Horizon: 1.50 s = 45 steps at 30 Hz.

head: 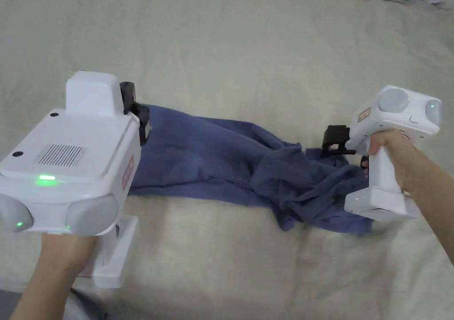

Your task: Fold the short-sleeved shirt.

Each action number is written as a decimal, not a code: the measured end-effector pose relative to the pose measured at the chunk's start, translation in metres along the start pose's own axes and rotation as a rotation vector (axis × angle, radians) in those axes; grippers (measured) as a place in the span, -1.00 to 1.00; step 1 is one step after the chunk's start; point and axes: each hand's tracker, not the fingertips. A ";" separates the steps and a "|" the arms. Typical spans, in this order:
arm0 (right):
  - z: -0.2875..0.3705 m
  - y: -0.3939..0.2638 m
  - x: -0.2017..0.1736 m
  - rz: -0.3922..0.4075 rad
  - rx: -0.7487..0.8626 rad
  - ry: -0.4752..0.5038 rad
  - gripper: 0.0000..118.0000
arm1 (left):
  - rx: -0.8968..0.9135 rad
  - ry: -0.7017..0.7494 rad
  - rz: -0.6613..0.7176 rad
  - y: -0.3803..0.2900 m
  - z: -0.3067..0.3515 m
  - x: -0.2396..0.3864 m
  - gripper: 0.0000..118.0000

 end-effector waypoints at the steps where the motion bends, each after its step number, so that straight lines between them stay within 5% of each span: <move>1: -0.004 0.000 0.000 0.007 -0.013 -0.018 0.35 | -0.005 0.002 0.000 -0.001 -0.002 -0.001 -1.00; 5: -0.012 -0.004 -0.001 0.014 -0.029 -0.046 -0.66 | -0.022 0.006 -0.002 -0.004 -0.007 -0.003 -1.00; 7: -0.012 -0.007 0.002 -0.024 -0.019 -0.018 -0.95 | -0.029 0.009 0.002 -0.006 -0.007 -0.004 -1.00; 15: 0.019 -0.020 0.009 -0.022 0.102 0.010 -0.96 | -0.060 -0.005 0.020 -0.002 -0.008 -0.013 -1.00; 19: 0.042 -0.024 0.011 0.003 0.147 0.033 -0.96 | -0.103 -0.040 0.060 0.008 -0.015 -0.021 -0.80; 21: 0.050 -0.024 0.013 -0.003 0.170 0.051 -0.96 | -0.140 -0.045 0.072 0.017 -0.023 -0.024 -0.25; 23: 0.058 -0.026 0.014 -0.009 0.185 0.070 -0.96 | -0.182 -0.053 0.059 0.026 -0.032 -0.027 0.62; 25: 0.065 -0.027 0.014 -0.003 0.202 0.085 -0.96 | -0.184 -0.063 0.054 0.035 -0.042 -0.031 1.00; 41: 0.084 -0.039 0.019 -0.009 0.297 0.133 -0.96 | -0.747 0.010 0.036 0.025 -0.214 -0.062 1.00; 45: 0.083 -0.040 0.019 -0.032 0.299 0.150 -0.96 | -0.818 0.058 0.087 0.010 -0.244 -0.065 0.81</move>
